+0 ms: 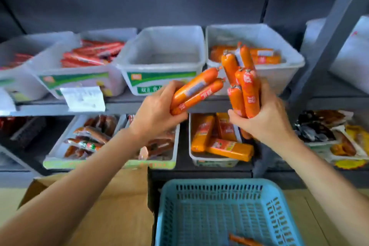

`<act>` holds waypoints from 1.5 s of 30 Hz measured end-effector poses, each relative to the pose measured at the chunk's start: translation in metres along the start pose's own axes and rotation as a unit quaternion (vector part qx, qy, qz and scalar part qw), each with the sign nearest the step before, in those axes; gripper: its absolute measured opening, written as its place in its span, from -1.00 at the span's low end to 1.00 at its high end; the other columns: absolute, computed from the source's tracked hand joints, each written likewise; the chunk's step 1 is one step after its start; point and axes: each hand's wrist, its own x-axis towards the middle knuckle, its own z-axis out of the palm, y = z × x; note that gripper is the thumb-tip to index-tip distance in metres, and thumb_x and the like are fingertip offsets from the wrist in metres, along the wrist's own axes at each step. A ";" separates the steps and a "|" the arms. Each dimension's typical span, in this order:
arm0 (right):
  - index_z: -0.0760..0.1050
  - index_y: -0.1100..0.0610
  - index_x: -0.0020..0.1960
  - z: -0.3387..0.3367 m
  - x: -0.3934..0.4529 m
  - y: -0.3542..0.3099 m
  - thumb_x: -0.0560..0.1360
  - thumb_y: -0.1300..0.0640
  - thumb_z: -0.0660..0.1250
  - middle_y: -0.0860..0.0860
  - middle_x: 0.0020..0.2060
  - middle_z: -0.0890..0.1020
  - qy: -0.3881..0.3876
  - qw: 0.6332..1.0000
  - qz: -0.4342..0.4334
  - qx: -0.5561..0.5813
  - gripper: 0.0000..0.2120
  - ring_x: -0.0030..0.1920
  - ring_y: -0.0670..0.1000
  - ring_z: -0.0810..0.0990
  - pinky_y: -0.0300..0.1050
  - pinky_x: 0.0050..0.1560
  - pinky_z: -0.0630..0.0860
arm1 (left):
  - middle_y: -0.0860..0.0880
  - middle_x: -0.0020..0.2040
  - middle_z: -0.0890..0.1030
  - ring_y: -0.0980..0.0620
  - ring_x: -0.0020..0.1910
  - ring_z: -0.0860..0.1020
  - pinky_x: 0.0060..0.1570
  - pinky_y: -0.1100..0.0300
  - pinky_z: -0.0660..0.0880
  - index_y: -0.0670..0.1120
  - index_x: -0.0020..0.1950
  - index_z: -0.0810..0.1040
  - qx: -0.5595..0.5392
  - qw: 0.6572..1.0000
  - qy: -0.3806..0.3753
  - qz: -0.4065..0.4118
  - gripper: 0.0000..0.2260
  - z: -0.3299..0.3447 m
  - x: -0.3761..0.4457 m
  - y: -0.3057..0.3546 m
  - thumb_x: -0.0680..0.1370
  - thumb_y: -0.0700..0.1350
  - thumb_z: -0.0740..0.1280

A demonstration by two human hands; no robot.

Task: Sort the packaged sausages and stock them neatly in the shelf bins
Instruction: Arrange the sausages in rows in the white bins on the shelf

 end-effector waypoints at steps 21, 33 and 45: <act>0.30 0.00 0.10 -0.009 0.114 -0.078 0.32 0.02 0.45 -0.10 -0.16 0.51 -0.035 0.992 -0.016 -0.120 -0.55 -0.19 -0.02 0.49 -0.15 -0.28 0.37 | -0.07 0.30 0.48 -0.07 0.25 0.46 0.29 0.13 0.33 0.00 0.30 0.47 0.221 0.935 -0.261 -0.093 -0.67 -0.062 0.167 -0.102 0.55 -0.21 0.23; 0.46 0.17 0.21 0.095 0.214 -0.146 0.32 0.06 0.48 0.06 0.11 0.59 -0.400 0.774 -0.102 -0.480 -0.49 -0.05 0.06 0.56 -0.19 -0.13 0.53 | -0.01 0.38 0.43 -0.04 0.32 0.42 0.27 0.20 0.26 -0.03 0.38 0.43 0.236 0.941 -0.204 -0.131 -0.66 -0.095 0.117 -0.127 0.59 -0.12 0.19; 0.32 0.02 0.36 0.154 0.228 -0.083 0.44 0.12 0.38 0.08 0.25 0.43 -0.347 0.849 -0.083 -0.389 -0.48 0.22 0.15 0.43 -0.02 0.08 0.45 | -0.03 0.43 0.38 -0.06 0.34 0.40 0.32 0.19 0.24 -0.04 0.39 0.42 0.183 0.956 -0.183 -0.139 -0.65 -0.099 0.112 -0.123 0.60 -0.18 0.15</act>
